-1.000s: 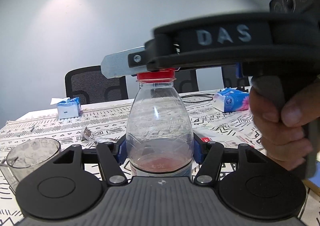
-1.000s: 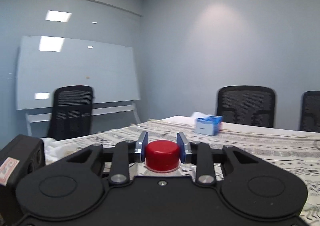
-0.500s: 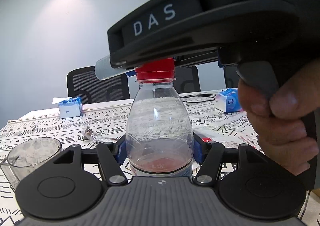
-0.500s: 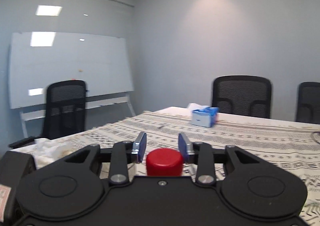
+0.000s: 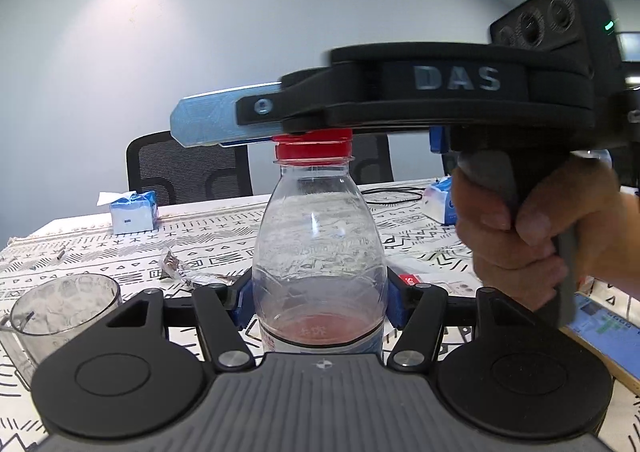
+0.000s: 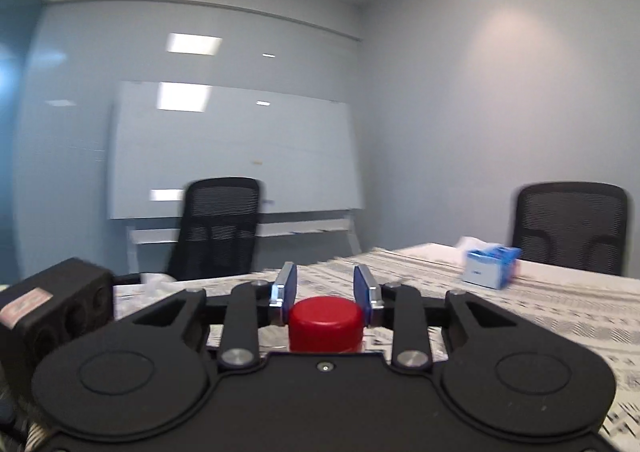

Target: Unscrew bottle cap and pour

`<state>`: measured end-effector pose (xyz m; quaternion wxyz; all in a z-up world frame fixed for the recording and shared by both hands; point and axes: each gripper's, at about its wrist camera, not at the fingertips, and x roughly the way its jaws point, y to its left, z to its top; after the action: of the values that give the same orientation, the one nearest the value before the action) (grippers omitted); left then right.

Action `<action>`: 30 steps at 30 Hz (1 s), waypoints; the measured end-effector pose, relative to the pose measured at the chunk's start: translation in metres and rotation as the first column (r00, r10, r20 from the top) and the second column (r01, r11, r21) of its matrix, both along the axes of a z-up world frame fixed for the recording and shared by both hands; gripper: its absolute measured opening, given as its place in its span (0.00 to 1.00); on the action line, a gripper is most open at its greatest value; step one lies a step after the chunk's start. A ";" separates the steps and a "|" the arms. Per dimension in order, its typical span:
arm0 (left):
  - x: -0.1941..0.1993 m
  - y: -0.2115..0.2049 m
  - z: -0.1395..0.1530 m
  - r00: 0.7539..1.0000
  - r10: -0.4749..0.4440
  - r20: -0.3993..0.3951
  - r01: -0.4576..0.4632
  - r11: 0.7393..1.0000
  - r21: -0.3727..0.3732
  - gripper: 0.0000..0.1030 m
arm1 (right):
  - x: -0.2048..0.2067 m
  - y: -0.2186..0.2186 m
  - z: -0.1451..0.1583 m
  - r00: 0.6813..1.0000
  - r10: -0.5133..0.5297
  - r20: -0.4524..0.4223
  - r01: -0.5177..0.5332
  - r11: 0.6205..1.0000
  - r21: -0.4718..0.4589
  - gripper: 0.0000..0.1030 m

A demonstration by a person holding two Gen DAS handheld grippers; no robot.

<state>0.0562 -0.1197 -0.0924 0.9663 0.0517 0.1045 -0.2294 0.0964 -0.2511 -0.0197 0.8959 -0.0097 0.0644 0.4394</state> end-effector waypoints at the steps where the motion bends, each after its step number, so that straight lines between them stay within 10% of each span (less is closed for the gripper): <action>1: 0.001 0.000 0.000 1.000 0.001 -0.003 -0.001 1.000 -0.006 0.56 | 0.002 -0.002 0.000 1.000 0.024 -0.001 -0.024 1.000 0.002 0.32; 4: 0.000 0.000 0.000 1.000 0.008 0.000 -0.008 1.000 -0.007 0.57 | 0.008 -0.007 0.002 0.996 0.086 -0.001 -0.086 0.996 0.006 0.33; 13: -0.003 -0.007 -0.001 0.999 0.029 0.014 -0.029 0.999 0.014 0.57 | -0.054 0.031 0.009 0.910 -0.408 0.070 0.412 0.910 -0.055 0.47; 19: -0.007 -0.009 0.000 0.999 0.033 0.018 -0.033 0.999 0.020 0.57 | -0.057 0.047 -0.006 0.870 -0.488 0.065 0.492 0.868 -0.067 0.38; 30: -0.010 -0.010 0.001 0.999 0.041 0.017 -0.042 0.999 0.016 0.56 | -0.043 0.025 -0.010 0.936 -0.352 -0.001 0.352 0.936 -0.010 0.32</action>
<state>0.0465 -0.1302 -0.0909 0.9712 0.0592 0.0995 -0.2081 0.0535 -0.2262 -0.0300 0.9599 -0.0019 0.0684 0.2717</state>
